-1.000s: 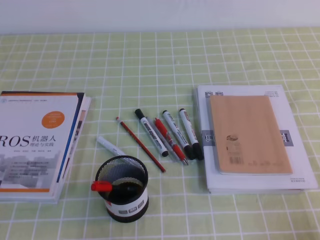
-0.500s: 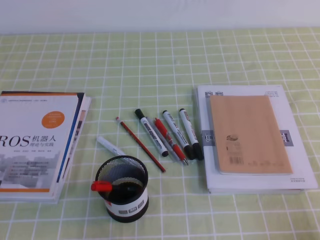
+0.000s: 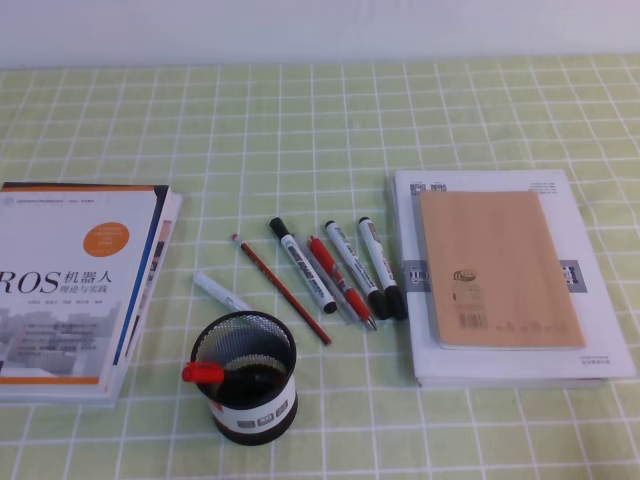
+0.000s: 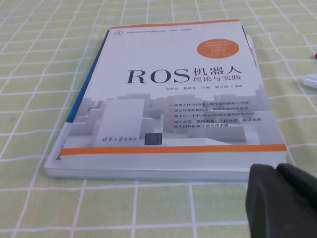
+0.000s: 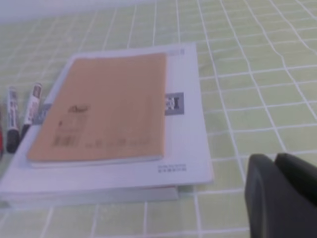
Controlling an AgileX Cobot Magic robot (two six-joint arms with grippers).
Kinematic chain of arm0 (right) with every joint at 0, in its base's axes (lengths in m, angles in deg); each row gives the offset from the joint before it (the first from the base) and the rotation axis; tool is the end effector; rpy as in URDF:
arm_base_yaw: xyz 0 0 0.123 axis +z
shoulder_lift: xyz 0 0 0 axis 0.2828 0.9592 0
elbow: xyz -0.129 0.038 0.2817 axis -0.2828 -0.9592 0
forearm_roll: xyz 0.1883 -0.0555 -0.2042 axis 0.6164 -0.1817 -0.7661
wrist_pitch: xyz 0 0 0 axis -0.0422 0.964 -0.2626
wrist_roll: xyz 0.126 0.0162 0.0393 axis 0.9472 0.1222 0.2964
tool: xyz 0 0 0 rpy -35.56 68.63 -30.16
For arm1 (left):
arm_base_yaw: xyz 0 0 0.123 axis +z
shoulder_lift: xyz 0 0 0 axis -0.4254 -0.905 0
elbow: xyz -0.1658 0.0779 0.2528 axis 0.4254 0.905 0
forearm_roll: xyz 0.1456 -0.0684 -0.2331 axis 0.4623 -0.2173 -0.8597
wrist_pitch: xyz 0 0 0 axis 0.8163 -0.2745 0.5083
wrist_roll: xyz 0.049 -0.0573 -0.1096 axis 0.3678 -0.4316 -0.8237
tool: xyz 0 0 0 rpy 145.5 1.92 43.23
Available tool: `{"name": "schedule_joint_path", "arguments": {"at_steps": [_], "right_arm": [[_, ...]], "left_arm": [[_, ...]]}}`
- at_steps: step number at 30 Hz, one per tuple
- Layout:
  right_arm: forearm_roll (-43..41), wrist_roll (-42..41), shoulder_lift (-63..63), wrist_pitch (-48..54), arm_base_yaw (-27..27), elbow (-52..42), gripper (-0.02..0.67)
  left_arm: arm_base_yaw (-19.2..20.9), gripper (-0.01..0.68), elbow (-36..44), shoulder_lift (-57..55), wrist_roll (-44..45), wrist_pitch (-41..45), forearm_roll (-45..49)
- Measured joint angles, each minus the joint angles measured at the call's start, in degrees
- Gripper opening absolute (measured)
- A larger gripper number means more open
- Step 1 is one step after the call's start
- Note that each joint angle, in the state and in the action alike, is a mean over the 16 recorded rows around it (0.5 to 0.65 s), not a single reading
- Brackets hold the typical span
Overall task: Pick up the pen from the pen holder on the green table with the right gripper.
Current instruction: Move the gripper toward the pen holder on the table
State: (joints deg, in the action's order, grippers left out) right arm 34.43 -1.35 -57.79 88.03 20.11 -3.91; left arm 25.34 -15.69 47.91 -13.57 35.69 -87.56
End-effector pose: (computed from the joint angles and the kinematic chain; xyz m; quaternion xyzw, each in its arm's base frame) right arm 0.0991 0.0136 0.1666 0.0377 0.7840 0.1035 0.6109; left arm 0.0966 -0.0025 0.1563 0.0499 0.8061 0.0250 0.5892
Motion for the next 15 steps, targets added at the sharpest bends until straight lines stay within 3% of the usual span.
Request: {"name": "schedule_joint_path", "arguments": {"at_steps": [15], "right_arm": [[23.09, 0.00, 0.00, -8.07, 0.00, 0.00, -0.013]], "left_arm": [[0.00, -0.008, 0.00, 0.00, 0.00, 0.00, 0.00]]}}
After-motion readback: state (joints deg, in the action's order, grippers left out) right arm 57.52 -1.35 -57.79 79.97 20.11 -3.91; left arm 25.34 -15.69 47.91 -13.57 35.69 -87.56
